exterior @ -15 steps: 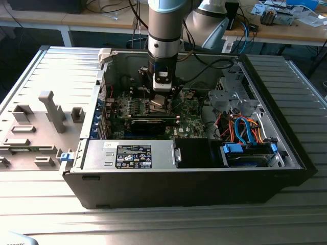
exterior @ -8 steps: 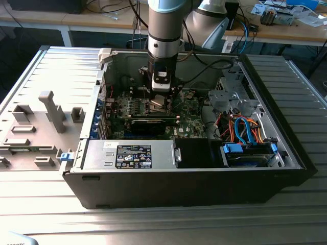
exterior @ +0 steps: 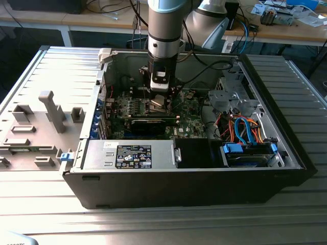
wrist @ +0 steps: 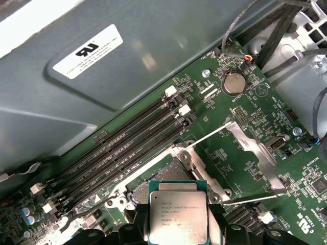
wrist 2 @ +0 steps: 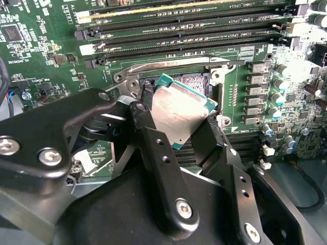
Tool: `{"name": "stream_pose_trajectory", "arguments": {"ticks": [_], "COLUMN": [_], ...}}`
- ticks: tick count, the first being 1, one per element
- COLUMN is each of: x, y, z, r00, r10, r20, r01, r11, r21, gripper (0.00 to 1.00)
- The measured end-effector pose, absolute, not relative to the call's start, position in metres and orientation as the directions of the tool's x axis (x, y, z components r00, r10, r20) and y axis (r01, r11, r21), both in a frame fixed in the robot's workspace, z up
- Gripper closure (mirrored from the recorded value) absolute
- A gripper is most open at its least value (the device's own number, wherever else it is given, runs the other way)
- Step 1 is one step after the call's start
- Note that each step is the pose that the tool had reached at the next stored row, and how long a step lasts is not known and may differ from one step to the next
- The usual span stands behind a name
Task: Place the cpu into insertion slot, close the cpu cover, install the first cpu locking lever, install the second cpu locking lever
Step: 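Place the cpu into insertion slot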
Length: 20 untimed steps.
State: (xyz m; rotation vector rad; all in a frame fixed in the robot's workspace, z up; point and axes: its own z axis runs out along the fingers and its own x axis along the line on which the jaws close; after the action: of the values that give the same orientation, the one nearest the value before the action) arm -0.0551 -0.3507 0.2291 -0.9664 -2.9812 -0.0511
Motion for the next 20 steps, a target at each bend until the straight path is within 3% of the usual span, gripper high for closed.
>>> {"name": "stream_pose_trajectory", "arguments": {"ticks": [20], "x": [-0.0551], "y": [-0.3507], "z": [0.2288], "r00": [-0.752], "r10": [0.659], "r20": [0.017], "r01": [0.659], "r11": [0.752], "r21": [0.029], "gripper": [0.46]}}
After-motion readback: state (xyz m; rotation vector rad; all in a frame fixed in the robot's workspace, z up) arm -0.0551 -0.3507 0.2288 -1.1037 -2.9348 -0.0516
